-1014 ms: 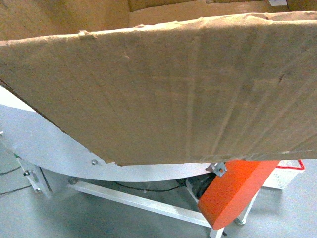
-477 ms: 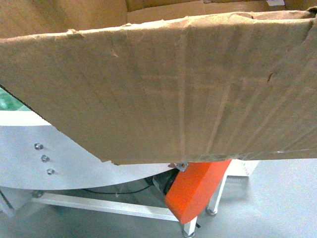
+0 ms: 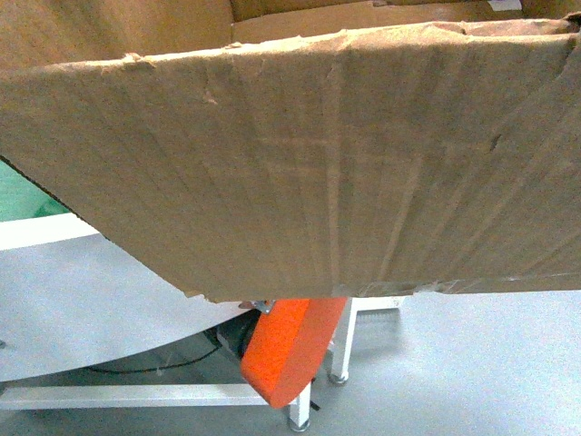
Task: Sort boxes to right shelf from conveyor
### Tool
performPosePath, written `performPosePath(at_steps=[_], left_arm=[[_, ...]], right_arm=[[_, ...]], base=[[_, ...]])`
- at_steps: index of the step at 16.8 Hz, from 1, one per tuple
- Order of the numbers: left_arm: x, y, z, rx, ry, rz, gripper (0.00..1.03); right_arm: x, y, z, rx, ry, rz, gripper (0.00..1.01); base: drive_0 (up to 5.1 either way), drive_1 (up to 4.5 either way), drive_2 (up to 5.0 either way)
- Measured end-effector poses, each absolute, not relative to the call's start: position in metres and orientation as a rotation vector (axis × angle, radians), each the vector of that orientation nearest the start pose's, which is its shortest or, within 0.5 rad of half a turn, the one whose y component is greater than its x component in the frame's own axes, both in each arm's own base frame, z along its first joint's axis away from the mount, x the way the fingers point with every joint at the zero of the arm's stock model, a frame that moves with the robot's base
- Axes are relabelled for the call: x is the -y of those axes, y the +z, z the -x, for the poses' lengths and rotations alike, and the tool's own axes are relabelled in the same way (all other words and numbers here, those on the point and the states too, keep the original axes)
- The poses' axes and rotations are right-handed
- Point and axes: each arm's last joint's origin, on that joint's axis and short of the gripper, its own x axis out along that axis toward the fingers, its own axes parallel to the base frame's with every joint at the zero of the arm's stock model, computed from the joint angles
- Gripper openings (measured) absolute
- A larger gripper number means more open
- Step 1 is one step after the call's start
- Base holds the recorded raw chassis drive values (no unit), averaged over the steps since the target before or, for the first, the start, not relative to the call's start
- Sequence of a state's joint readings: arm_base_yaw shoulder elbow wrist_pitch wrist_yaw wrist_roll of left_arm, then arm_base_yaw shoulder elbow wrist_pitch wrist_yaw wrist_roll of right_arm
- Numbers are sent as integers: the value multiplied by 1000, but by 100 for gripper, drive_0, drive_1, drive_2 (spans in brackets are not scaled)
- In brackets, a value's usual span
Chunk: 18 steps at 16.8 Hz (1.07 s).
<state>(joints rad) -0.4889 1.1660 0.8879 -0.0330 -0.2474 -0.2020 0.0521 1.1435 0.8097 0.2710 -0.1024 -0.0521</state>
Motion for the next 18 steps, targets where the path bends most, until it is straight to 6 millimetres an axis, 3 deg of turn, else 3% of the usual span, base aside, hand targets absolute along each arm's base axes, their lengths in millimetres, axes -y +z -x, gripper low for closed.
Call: performPosePath(at_steps=[18], left_arm=[[116,307,-232,-314,-209,87,2]], right_arm=[[-16,314,-258,-59,156,50,4]], base=[[-167,-167,-167]])
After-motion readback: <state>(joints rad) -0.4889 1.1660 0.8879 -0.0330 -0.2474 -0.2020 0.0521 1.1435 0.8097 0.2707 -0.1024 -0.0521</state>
